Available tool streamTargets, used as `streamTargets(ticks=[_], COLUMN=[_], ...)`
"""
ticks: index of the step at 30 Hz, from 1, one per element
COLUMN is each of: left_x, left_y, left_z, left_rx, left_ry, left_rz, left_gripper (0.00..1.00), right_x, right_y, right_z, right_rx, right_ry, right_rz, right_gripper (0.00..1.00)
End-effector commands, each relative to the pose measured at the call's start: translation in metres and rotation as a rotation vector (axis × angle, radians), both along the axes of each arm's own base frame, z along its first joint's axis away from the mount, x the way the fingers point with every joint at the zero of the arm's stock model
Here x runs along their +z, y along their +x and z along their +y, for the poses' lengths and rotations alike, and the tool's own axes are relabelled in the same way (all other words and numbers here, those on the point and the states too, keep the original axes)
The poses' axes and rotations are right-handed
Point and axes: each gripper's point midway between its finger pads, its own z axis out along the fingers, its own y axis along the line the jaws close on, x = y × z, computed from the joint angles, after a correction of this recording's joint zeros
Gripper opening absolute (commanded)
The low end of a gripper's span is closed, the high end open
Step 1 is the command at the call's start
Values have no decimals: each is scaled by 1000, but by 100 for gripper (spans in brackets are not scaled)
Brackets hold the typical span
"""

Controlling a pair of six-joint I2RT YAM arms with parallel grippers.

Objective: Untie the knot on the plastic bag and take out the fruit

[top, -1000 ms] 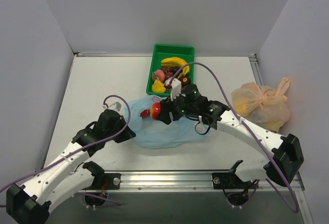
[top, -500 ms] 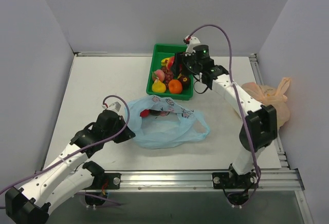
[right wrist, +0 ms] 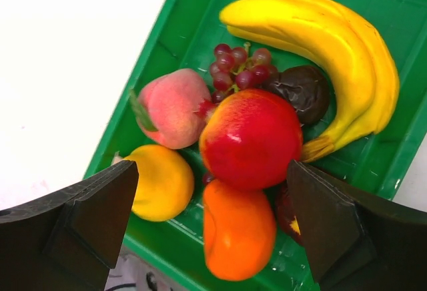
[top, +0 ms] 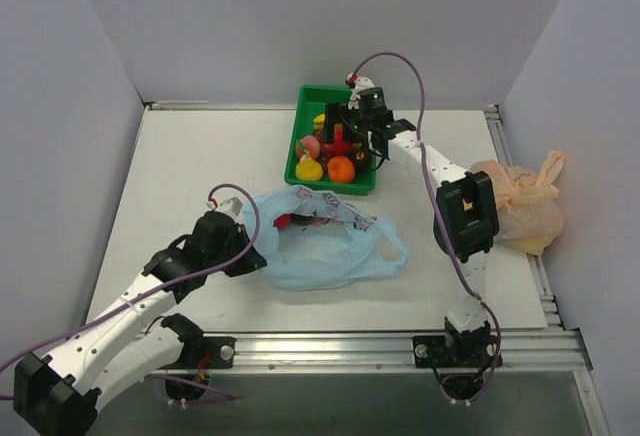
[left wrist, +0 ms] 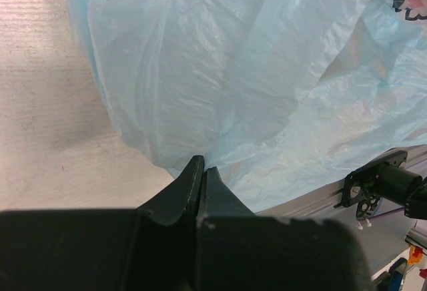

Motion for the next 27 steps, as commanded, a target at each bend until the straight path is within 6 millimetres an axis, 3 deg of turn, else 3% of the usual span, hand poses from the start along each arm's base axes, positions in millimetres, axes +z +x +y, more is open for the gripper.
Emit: streamTargets(ticks=[1, 3, 4, 5, 7, 8, 10, 14, 15, 18, 19, 21, 22, 23, 25, 27], left_x=[14, 15, 15, 16, 18, 19, 21, 26, 27, 27, 28, 31, 34, 37, 43, 48], left_y=[11, 12, 13, 14, 14, 14, 16, 16, 15, 14, 14, 14, 14, 14, 14, 14], left_z=[-10, -11, -12, -12, -13, -13, -12, -12, -13, -13, -14, -16, -17, -18, -21, -23], left_rx=[-30, -32, -35, -35, -36, -34, -18, -8, -11, -11, -12, -11, -12, -12, -22, -30], left_ry=[-30, -30, -31, -32, -34, -37, -43, -59, -62, -68, -72, -83, -93, -99, -111, -118], left_rz=[-61, -67, -66, -71, -76, -77, -83, -91, -91, -87, -87, -86, -90, -91, -97, -102], left_gripper=[0, 0, 0, 0, 0, 0, 0, 0, 0, 0, 0, 0, 0, 0, 0, 0], right_x=[89, 77, 91, 84, 97, 86, 87, 91, 76, 63, 48, 37, 19, 22, -1, -7], right_y=[-20, -40, -52, -63, -91, -107, -141, -192, -205, -236, -254, -269, -280, -284, -287, -280], right_z=[13, 14, 15, 14, 20, 21, 30, 45, 44, 51, 56, 64, 64, 76, 76, 78], right_rx=[64, 89, 105, 115, 153, 167, 213, 263, 257, 274, 294, 321, 336, 368, 354, 318], right_ry=[58, 34, 46, 39, 44, 36, 45, 103, 105, 110, 101, 98, 79, 107, 96, 114], right_rz=[-161, -132, -148, -124, -119, -85, -75, -39, 6, 44, 79, 104, 139, 107, 127, 117], right_gripper=[100, 100, 100, 100, 99, 98, 96, 91, 90, 87, 86, 84, 84, 84, 82, 80])
